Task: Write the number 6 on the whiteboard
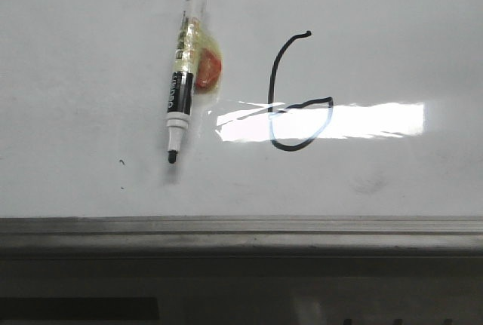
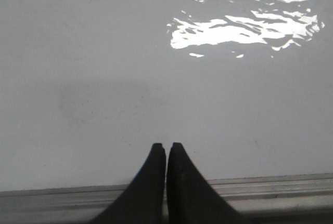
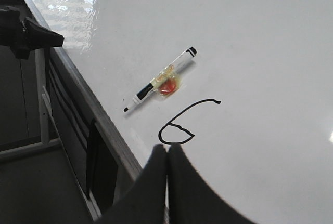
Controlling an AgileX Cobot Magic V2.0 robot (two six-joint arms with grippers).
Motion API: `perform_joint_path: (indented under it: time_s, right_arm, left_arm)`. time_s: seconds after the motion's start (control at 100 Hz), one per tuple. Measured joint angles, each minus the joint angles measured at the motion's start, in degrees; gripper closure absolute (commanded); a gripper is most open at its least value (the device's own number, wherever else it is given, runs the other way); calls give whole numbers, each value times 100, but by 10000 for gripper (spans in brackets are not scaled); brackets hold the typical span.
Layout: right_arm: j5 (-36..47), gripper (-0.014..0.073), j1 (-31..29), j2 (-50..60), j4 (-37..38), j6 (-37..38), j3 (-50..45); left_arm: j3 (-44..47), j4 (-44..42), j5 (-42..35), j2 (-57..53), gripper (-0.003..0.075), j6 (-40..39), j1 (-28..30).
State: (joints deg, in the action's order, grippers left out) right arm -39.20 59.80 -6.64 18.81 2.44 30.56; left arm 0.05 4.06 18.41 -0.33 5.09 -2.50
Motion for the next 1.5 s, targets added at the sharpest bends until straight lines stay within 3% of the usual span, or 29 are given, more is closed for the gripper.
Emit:
perform_joint_path:
  time_s: [0.32, 0.41, 0.5, 0.74, 0.9, 1.06, 1.21, 1.5]
  right_arm:
    - [-300, 657, -81, 0, 282, 0, -45]
    - [126, 657, -430, 0, 412, 101, -317]
    - [754, 657, -1248, 0, 393, 272, -737]
    - [2621, 657, -4595, 0, -945, 367, -2113]
    - [3135, 657, -5695, 274, -1062, 388, -2932]
    - [2846, 657, -5923, 685, -1087, 397, -3131]
    - [2070, 657, -5936, 710, -1095, 397, -3119]
    - [2047, 657, -5936, 722, -1095, 402, -3120]
  left_arm:
    - [0, 0, 0, 0, 741, -10, 0]
    - [0, 0, 0, 0, 741, -10, 0]
    - [0, 0, 0, 0, 741, -10, 0]
    - [0, 0, 0, 0, 741, -21, 0]
    - [0, 0, 0, 0, 741, -21, 0]
    - [0, 0, 0, 0, 741, -21, 0]
    - [0, 0, 11, 0, 741, -21, 0]
    - [0, 0, 11, 0, 741, -21, 0]
